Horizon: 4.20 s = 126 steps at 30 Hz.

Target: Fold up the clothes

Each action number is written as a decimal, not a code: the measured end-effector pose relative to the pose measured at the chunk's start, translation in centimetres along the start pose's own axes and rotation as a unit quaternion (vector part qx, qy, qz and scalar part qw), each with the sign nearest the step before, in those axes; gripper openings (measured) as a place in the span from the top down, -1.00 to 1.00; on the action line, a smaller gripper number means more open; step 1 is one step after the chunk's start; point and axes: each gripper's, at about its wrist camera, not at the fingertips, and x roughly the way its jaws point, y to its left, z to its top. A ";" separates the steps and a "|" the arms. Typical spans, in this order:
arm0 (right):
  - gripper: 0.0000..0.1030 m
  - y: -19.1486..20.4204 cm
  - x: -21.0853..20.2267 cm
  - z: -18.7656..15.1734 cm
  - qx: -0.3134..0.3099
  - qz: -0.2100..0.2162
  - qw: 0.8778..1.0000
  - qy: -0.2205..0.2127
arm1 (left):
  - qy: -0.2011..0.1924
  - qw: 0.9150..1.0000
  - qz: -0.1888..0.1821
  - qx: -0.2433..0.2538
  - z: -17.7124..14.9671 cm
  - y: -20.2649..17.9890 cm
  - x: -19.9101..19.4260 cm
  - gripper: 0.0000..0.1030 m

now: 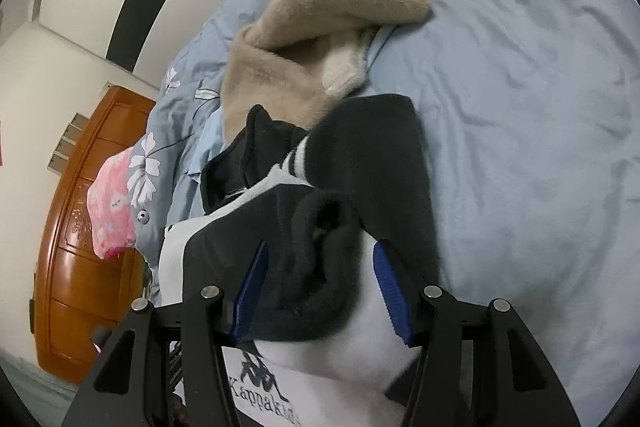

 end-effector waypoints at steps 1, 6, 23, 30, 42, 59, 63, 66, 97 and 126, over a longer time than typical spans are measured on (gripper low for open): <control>-0.02 0.3 0.1 0.1 -0.002 0.002 1.000 0.002 | -0.001 1.000 0.009 -0.005 0.1 0.3 0.2 -0.27; 0.54 1.8 1.1 0.3 -0.024 -0.015 0.999 0.023 | 0.002 1.000 0.004 -0.030 0.1 2.0 0.4 -0.30; 0.64 -3.8 -4.3 -2.8 0.028 -0.003 0.999 -0.032 | 0.009 0.997 -0.032 -0.065 -0.4 3.5 1.4 -0.51; 0.49 -3.6 -4.9 -2.6 0.010 -0.022 1.000 -0.019 | 0.068 0.982 -0.131 -0.116 -0.8 5.3 2.3 -0.51; 0.16 -8.4 -11.5 -10.6 0.017 -0.097 0.992 0.073 | 0.096 0.959 -0.208 -0.165 -6.9 10.1 -3.3 -0.49; 0.16 -11.3 -11.7 -18.2 0.101 0.002 0.976 0.191 | 0.210 0.914 -0.289 -0.193 -14.9 10.8 -4.4 -0.52; 0.16 -11.0 -11.5 -18.8 0.095 0.000 0.972 0.213 | 0.215 0.909 -0.296 -0.198 -15.3 10.8 -5.1 -0.52; 0.16 -10.9 -11.5 -19.1 0.105 0.003 0.970 0.220 | 0.217 0.910 -0.304 -0.181 -16.2 10.3 -5.7 -0.45; 0.77 -8.4 -14.8 -17.7 0.087 0.036 0.981 0.172 | 0.163 0.902 -0.331 -0.226 -16.4 13.3 -9.2 0.58; 0.80 -7.9 0.4 9.1 0.179 0.116 0.975 0.059 | 0.114 0.884 -0.351 -0.287 12.5 9.4 9.2 0.47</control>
